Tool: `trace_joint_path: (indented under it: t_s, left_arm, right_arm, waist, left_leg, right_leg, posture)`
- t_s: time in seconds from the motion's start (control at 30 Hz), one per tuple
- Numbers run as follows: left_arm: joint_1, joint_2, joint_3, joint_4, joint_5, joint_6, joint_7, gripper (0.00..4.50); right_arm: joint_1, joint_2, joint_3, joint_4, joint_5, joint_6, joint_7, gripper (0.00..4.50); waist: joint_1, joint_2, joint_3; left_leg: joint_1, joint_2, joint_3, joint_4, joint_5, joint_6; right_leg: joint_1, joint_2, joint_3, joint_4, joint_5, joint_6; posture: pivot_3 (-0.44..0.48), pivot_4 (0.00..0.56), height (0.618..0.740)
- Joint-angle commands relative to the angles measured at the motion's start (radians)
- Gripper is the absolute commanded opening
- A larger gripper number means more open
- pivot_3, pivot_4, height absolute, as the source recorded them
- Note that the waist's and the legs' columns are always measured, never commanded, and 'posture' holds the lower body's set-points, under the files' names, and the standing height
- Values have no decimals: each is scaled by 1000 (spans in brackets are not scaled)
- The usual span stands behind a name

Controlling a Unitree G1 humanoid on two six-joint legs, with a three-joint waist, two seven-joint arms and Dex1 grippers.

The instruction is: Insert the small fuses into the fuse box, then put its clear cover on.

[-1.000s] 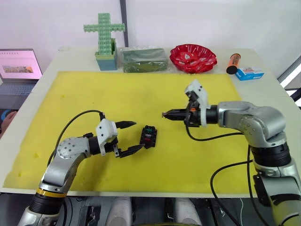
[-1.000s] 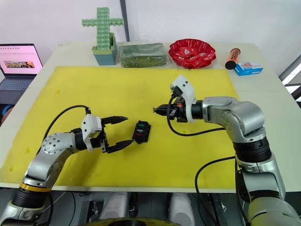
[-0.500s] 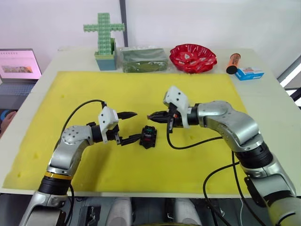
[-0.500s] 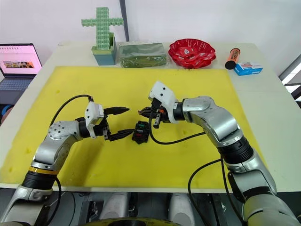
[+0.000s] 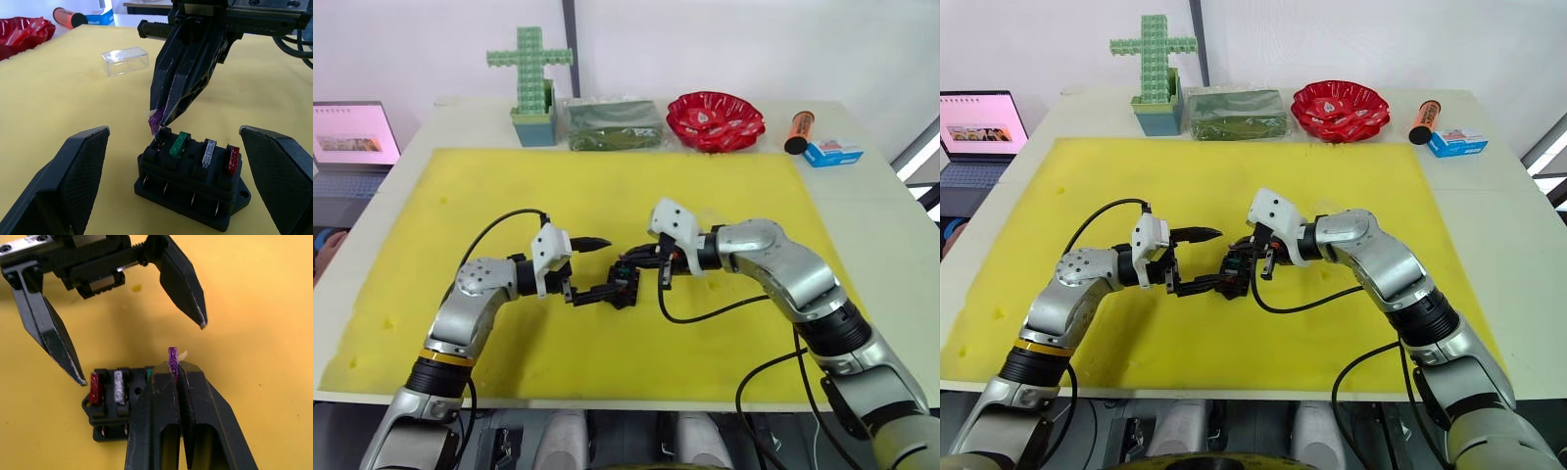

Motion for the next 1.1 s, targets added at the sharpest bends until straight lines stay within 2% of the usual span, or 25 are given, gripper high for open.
trace_joint_path:
  t_s: [0.03,1.1]
  left_arm:
    - [-8,3,2,-16,3,-3,-2,4500]
    - [-5,3,-4,-34,12,6,18,4500]
  right_arm:
    - [-5,9,-15,-5,-17,-27,10,8]
    - [19,28,-20,3,-65,-27,10,8]
  waist:
    - [0,0,0]
    - [1,0,0]
  left_leg:
    - [0,0,0,0,0,0]
    - [0,0,0,1,0,0]
  right_leg:
    - [0,0,0,0,0,0]
    - [0,0,0,1,0,0]
  posture:
    - [0,150,740]
    - [0,150,740]
